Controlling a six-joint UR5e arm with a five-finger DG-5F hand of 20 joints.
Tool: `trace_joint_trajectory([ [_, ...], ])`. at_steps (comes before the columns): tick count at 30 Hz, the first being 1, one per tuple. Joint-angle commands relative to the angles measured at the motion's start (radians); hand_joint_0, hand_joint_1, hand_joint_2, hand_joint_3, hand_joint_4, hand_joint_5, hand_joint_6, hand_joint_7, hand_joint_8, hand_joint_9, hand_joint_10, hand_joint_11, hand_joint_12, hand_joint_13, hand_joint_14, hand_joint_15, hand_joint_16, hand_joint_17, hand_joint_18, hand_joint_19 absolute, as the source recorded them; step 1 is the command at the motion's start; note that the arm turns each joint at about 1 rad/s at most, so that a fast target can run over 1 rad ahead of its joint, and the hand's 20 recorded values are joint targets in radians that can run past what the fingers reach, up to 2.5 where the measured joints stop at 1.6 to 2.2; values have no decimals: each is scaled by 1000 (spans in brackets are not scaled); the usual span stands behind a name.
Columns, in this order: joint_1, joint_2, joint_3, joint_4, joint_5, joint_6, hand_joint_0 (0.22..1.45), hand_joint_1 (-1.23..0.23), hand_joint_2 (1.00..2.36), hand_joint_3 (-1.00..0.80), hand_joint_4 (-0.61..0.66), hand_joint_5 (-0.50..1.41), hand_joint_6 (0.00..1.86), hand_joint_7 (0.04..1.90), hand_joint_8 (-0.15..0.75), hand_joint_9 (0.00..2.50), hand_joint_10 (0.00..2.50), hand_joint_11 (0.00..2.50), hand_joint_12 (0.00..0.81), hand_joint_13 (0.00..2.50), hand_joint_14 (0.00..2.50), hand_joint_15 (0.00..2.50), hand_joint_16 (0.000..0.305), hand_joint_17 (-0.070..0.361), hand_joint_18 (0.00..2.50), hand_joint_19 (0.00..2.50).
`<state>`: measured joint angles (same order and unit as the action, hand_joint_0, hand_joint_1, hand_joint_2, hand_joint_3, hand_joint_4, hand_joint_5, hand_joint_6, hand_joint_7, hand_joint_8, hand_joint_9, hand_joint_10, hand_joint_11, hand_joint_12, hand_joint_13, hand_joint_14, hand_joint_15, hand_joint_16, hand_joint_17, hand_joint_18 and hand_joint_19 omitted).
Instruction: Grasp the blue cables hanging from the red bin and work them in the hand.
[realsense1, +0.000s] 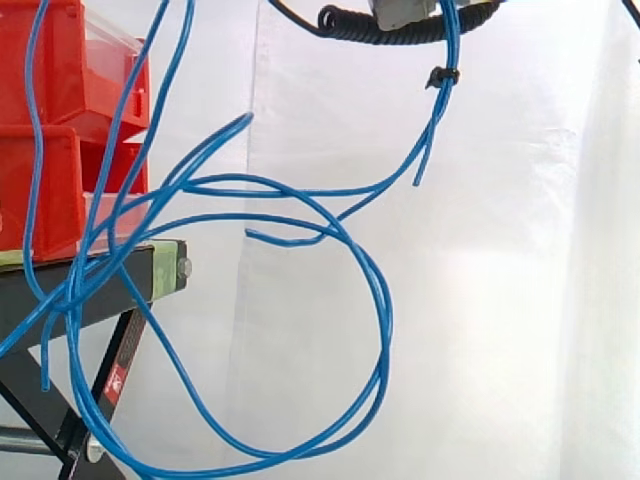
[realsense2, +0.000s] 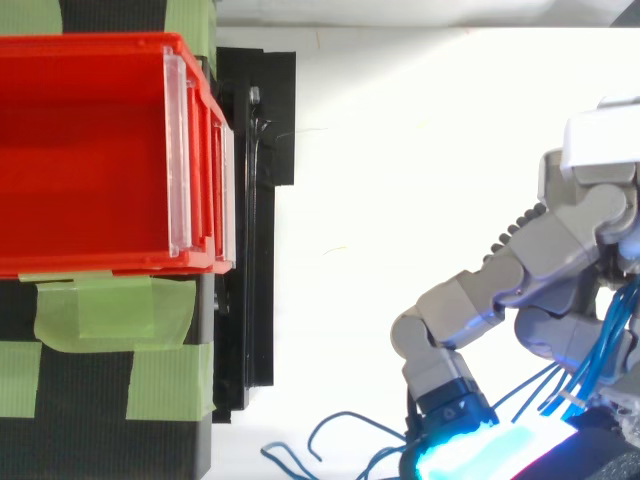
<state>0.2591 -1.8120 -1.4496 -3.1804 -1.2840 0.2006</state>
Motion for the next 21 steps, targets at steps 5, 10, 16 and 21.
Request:
trace_joint_trajectory([
  [5,0,0,0,0,0,-1,897,-716,1020,-503,240,726,1,1651,510,1913,2500,2500,704,2067,2500,2079,209,157,2425,764],
  [10,0,0,0,0,0,0,897,-716,1020,-504,240,725,0,1650,510,1913,2500,2500,704,2067,2500,2079,209,157,2425,764],
  [16,0,-1,0,0,-2,-1,897,-715,1021,-502,243,723,0,1654,510,1913,2500,2500,704,2067,2500,2079,209,157,2425,764],
  [21,0,-1,0,0,0,-1,898,-715,1020,-507,243,722,8,1643,510,1913,2500,2500,704,2067,2500,2079,209,157,2425,764],
])
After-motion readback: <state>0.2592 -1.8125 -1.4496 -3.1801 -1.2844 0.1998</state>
